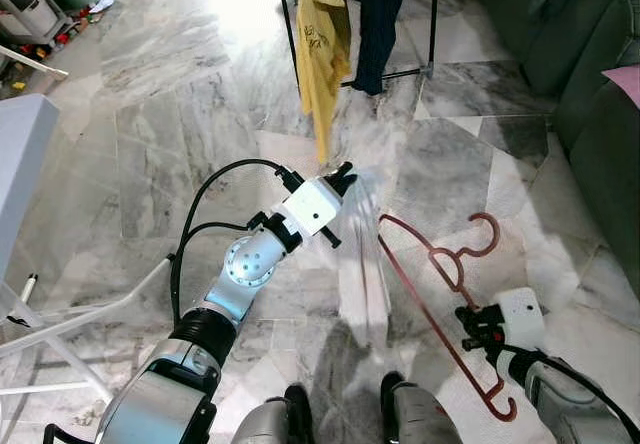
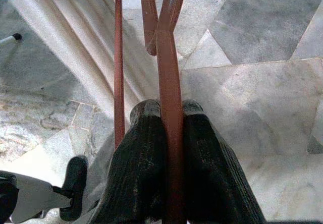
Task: Hang hanger
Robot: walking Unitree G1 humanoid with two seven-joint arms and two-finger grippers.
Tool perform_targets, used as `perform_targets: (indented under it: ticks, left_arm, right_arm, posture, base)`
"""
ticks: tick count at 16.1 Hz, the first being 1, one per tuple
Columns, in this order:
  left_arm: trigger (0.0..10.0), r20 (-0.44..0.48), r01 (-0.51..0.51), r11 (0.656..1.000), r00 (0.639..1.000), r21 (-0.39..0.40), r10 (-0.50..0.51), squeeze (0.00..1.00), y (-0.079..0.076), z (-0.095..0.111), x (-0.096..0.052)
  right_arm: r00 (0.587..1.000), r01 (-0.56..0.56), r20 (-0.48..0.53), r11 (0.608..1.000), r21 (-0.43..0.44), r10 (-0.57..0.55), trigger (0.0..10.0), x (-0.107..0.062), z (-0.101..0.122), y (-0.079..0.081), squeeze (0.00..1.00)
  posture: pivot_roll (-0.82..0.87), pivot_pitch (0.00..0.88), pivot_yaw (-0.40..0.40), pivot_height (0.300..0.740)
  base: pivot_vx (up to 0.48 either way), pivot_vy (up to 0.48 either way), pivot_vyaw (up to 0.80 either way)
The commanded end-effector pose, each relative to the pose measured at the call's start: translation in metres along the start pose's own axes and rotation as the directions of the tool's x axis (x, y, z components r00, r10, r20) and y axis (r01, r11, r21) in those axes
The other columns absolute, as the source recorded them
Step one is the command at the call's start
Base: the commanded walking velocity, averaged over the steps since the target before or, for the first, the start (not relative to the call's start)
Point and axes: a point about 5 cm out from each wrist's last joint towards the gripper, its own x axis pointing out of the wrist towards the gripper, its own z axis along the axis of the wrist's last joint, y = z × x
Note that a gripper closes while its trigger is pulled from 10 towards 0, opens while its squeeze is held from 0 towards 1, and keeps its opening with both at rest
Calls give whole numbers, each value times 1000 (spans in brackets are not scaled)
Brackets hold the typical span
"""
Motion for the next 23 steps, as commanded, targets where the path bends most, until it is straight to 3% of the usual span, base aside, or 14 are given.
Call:
perform_targets:
  ticks: [1, 5, 6, 7, 10, 12, 15, 19, 23]
  left_arm:
    - [10000, 5, -19, 1000, 1000, 12, 19, 0, 6, -1, -3]
    - [10000, 5, -1, 1000, 1000, 5, 1, 0, 6, -1, -3]
    - [10000, 2, 44, 999, 999, -7, -44, 0, 3, -2, -4]
    - [10000, -40, 172, 985, 984, 9, -172, 0, -5, -10, -9]
    - [10000, -139, 223, 975, 966, 10, -220, 0, -8, -26, -21]
    - [10000, -232, 183, 983, 955, -21, -183, 0, -3, -40, -31]
    - [10000, -277, 189, 982, 944, 17, -177, 0, 9, -44, -34]
    - [10000, -292, 200, 978, 941, 63, -173, 0, 23, -42, -31]
    - [10000, -305, 213, 973, 936, 90, -176, 0, 27, -43, -33]
  right_arm:
    - [997, -60, -42, 998, -14, 59, 10000, -3, -8, 8, 0]
    - [992, -115, -56, 991, -62, 112, 10000, -6, -9, 11, 0]
    - [992, -122, -37, 988, -100, 119, 10000, -9, -6, 8, 0]
    - [992, -114, 25, 967, -228, 123, 10000, -19, 11, -3, 0]
    - [991, -74, 80, 933, -351, 109, 10000, -29, 32, -18, 0]
    - [991, -79, 61, 871, -485, 123, 10000, -35, 44, -24, 0]
    - [976, -181, -9, 789, -588, 217, 10000, -48, 56, -21, 0]
    - [956, -262, -62, 735, -626, 288, 10000, -67, 77, -26, 0]
    - [956, -278, -119, 701, -657, 267, 10000, -79, 83, -32, 0]
  posture:
    - [-218, 241, 122, 740]
    - [-215, 240, 122, 740]
    - [-213, 239, 124, 740]
    - [-206, 238, 133, 740]
    - [-210, 238, 139, 740]
    - [-214, 240, 139, 740]
    - [-215, 248, 139, 740]
    - [-212, 263, 144, 740]
    - [-217, 267, 152, 740]
  base:
    - [0, 0, 0]
    - [0, 0, 0]
    - [0, 0, 0]
    - [0, 0, 0]
    - [0, 0, 0]
    - [0, 0, 0]
    - [0, 0, 0]
    - [0, 0, 0]
    - [0, 0, 0]
